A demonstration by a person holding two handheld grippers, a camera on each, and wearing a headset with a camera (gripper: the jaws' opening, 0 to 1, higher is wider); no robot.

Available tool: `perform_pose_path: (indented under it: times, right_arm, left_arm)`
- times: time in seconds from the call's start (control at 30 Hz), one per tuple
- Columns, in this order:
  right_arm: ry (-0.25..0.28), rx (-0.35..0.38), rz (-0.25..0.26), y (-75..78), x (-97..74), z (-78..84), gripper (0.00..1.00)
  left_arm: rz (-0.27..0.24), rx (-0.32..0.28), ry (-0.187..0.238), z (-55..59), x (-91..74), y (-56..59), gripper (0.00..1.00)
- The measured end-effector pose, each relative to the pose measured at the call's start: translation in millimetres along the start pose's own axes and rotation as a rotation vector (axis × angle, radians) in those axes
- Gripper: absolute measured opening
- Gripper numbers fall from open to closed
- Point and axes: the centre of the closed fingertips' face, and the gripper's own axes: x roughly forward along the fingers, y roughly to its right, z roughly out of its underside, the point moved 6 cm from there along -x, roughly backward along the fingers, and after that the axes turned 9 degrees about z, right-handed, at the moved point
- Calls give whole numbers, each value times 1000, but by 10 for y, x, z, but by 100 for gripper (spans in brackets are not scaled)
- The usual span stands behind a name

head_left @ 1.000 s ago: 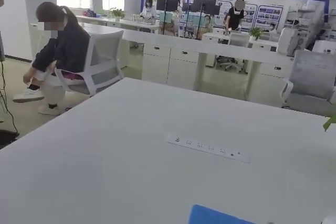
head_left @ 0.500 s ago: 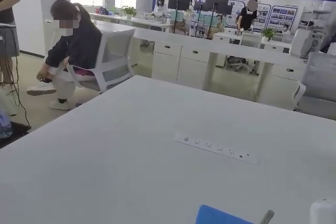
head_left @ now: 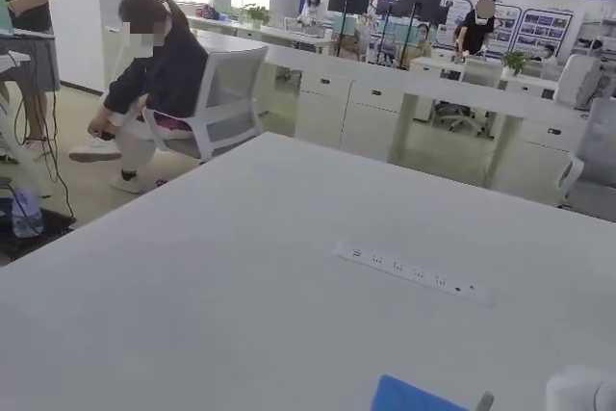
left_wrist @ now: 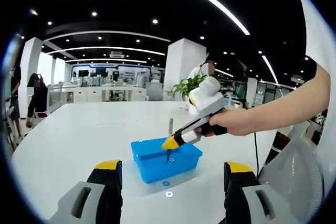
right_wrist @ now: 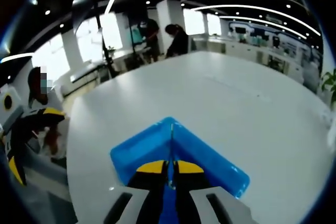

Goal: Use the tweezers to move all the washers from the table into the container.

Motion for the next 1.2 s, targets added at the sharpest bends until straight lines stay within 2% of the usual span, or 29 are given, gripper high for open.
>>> perform_pose_path:
  times: [0.53, 0.7, 1.03, 1.2]
  right_arm:
    - [-19, -82, 0, -3, 140, 20, 4]
    - [-16, -80, 2, 11, 155, 21, 4]
    - [-13, -88, 5, -57, 124, 9, 5]
    - [-6, -77, 1, -11, 119, 11, 5]
  left_arm:
    - [1, 0, -13, 6, 4, 2, 80]
    - [3, 2, -15, 8, 0, 3, 80]
    - [5, 0, 1, -12, -17, 3, 81]
    - [7, 3, -1, -9, -17, 8, 80]
